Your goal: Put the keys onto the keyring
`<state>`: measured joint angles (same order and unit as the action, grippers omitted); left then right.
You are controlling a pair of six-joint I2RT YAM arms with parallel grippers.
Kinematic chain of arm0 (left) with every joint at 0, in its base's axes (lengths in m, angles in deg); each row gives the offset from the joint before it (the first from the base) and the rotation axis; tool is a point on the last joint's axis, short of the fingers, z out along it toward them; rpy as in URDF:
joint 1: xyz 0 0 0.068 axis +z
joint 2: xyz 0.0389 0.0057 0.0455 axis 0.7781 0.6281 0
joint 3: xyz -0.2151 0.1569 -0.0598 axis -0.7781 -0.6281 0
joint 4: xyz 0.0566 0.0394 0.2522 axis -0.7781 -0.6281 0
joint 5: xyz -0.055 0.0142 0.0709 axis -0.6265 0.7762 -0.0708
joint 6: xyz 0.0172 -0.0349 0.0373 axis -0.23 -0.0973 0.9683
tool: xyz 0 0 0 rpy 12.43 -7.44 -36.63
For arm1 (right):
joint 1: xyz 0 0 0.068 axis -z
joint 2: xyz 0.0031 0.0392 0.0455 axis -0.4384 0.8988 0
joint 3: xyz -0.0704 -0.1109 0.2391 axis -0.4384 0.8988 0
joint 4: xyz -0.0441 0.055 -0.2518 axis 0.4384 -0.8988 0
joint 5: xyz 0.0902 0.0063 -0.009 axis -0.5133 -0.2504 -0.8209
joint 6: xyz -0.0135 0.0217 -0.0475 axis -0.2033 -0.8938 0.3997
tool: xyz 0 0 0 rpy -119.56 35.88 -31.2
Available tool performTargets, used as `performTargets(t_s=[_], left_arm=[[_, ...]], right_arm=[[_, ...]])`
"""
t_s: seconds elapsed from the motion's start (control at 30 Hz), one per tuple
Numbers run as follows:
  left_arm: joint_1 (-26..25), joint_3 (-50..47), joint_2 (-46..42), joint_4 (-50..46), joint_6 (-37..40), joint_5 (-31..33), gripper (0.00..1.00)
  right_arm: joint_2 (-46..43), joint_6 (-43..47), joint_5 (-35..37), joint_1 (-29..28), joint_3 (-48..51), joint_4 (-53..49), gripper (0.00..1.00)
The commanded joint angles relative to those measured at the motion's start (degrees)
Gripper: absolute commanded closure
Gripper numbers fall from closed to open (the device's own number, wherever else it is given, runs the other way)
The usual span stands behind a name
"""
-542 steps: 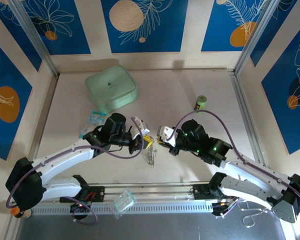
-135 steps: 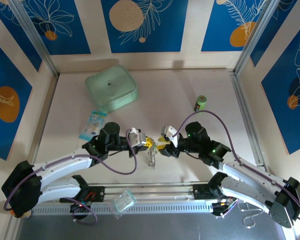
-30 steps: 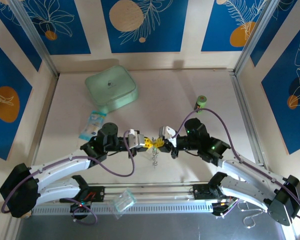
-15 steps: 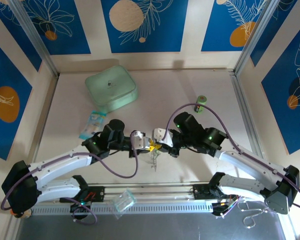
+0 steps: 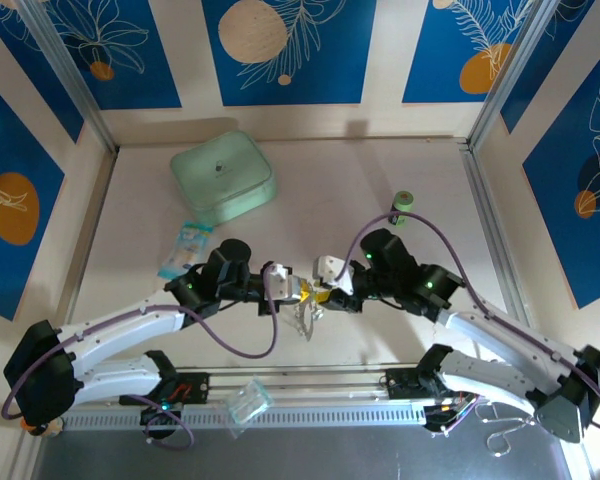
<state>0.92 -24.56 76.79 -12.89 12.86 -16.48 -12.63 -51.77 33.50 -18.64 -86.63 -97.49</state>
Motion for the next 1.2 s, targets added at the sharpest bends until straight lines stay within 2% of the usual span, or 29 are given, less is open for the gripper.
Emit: performTargets(t_s=[0.0,0.17,0.37,0.57,0.9,1.17], left_arm=[[-0.46,-2.35,-1.8,7.22,-2.6,-1.64,1.0],[-0.45,-5.6,-2.18,12.67,-3.2,-2.7,1.0],[-0.45,-5.83,-2.18,12.27,-2.85,-2.32,1.0],[-0.45,-5.61,-2.18,12.29,-3.12,-2.41,1.0],[-0.5,-5.71,-2.53,12.32,-3.03,-2.77,1.0],[-0.5,-6.32,-2.79,15.72,-4.12,-5.2,1.0]], right_arm=[[-2.81,-5.56,-4.76,1.75,3.34,8.05,0.71],[-3.25,-6.79,-5.18,1.75,4.88,6.87,0.71],[-3.25,-6.48,-5.77,1.8,4.38,5.46,0.8],[-2.1,-6.27,-6.4,1.77,3.73,4.3,0.77],[-2.19,-5.06,-4.14,1.82,3.36,2.98,1.0],[0.41,-6.31,-4.28,1.67,4.74,4.68,1.0]])
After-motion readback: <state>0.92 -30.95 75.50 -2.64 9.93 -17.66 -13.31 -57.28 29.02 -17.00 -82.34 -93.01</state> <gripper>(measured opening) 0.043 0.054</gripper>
